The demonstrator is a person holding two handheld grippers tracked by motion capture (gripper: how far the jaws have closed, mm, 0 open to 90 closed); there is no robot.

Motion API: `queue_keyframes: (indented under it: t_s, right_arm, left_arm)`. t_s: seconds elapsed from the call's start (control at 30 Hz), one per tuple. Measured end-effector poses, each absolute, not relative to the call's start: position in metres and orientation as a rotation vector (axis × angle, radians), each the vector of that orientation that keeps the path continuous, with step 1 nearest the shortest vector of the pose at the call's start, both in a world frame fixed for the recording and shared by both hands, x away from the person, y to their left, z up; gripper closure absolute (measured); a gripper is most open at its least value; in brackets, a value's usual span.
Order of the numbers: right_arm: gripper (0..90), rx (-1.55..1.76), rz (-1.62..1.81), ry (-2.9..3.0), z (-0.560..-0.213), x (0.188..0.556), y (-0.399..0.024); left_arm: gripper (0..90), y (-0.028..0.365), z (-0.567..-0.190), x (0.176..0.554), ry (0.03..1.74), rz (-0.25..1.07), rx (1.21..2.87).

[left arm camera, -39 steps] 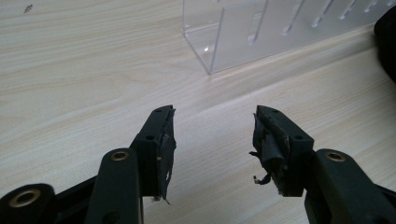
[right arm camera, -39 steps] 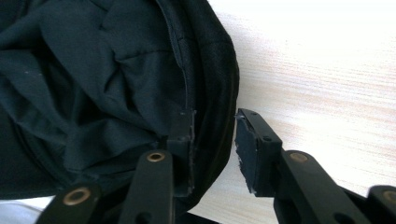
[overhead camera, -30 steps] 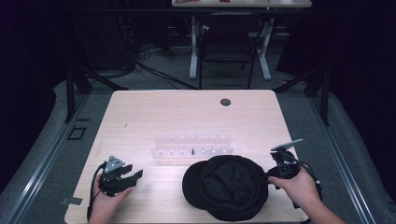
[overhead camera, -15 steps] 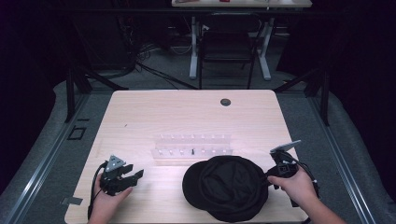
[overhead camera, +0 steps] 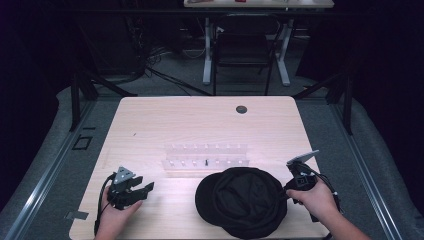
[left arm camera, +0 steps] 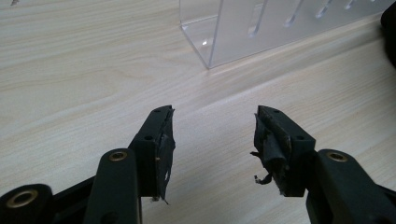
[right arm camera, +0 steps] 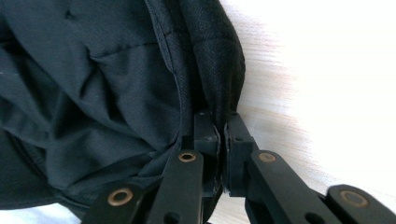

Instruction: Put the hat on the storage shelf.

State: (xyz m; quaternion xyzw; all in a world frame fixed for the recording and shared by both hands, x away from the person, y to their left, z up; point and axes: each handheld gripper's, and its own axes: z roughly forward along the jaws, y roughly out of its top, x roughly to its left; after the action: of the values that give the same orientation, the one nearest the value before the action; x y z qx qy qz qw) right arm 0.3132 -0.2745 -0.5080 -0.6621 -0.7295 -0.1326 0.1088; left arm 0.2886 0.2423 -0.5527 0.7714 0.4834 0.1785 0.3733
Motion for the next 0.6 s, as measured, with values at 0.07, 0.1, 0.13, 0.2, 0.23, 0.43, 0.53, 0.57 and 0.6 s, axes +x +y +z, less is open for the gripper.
queue_keyframes:
  t_s: [0.07,0.1,0.13,0.2,0.23,0.43,0.53,0.57,0.6]
  right_arm:
    - [87.4,-1.959,-0.426,-2.128,-0.507,0.312,-0.273]
    - [87.4,-1.959,-0.426,-2.128,-0.507,0.312,-0.273]
    - [87.4,-1.943,-0.412,-2.137,-0.505,0.312,-0.274]
    - [87.5,-1.967,-0.462,-2.114,-0.502,0.311,-0.273]
    - [87.6,-1.96,-0.462,-2.121,-0.5,0.311,-0.273]
    - [87.8,-1.887,-0.509,-2.149,-0.487,0.309,-0.274]
    - [87.6,-1.874,-0.533,-2.15,-0.481,0.309,-0.274]
    - [87.5,-1.875,-0.534,-2.143,-0.478,0.308,-0.274]
    - [87.4,-1.893,-0.569,-2.132,-0.477,0.307,-0.272]
  left_arm:
    - [48.4,0.243,-0.553,0.289,1.241,0.458,1.977]
    - [48.4,0.243,-0.553,0.289,1.241,0.459,1.979]
    - [48.6,0.243,-0.553,0.289,1.239,0.463,1.982]
    - [49.1,0.243,-0.553,0.289,1.243,0.462,1.982]
    - [49.2,0.243,-0.553,0.289,1.242,0.465,1.981]
    - [49.1,0.243,-0.553,0.289,1.238,0.464,1.985]
    - [49.1,0.243,-0.553,0.289,1.238,0.465,1.984]
    - [49.1,0.243,-0.553,0.289,1.238,0.465,1.984]
    - [49.1,0.243,-0.553,0.289,1.238,0.465,1.983]
